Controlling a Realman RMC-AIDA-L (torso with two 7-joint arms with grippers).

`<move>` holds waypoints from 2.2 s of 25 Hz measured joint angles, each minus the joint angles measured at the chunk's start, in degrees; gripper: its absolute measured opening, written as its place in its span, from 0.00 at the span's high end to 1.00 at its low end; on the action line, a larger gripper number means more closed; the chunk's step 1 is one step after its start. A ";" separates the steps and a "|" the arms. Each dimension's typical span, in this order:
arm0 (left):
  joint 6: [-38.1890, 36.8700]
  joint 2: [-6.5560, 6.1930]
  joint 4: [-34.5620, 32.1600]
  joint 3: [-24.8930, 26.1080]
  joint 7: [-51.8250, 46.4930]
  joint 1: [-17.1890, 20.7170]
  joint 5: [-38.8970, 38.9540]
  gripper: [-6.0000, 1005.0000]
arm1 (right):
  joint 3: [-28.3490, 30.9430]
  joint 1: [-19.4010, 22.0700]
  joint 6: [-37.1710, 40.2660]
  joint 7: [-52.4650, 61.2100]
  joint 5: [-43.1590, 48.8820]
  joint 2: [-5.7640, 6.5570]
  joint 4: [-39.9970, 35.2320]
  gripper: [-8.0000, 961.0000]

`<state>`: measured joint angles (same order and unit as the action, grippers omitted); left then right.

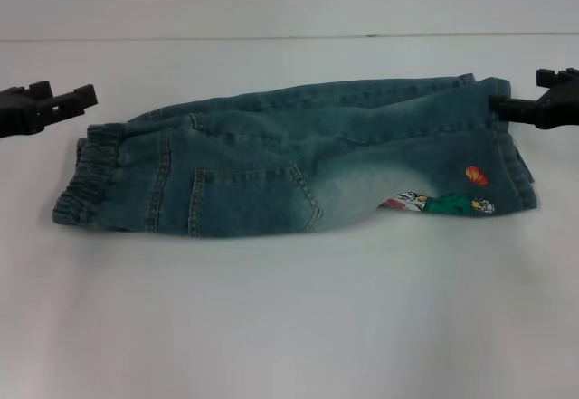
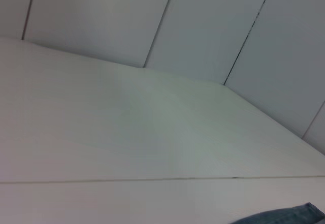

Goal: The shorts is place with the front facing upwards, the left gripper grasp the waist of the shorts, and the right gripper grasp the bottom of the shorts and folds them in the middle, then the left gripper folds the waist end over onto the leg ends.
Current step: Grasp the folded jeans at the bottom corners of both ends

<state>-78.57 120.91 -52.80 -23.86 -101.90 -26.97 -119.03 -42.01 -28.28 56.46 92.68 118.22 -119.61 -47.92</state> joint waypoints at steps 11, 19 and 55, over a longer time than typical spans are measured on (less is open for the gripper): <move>-5.80 -0.61 -6.44 0.34 -7.22 2.01 -7.75 0.11 | -0.09 1.67 11.08 0.19 -0.50 -0.21 -3.92 0.01; -7.84 -0.66 -11.13 0.36 -15.28 2.13 -20.25 0.11 | -1.19 1.40 12.53 -2.33 -3.80 -0.39 -3.10 0.01; 0.25 1.54 -4.28 -4.22 -9.76 0.79 -22.92 0.12 | -5.38 0.24 12.57 -5.31 -8.19 -0.36 0.25 0.01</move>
<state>-78.32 122.46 -57.09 -28.09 -111.65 -26.18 -141.95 -47.40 -28.04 69.03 87.36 110.04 -119.97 -47.66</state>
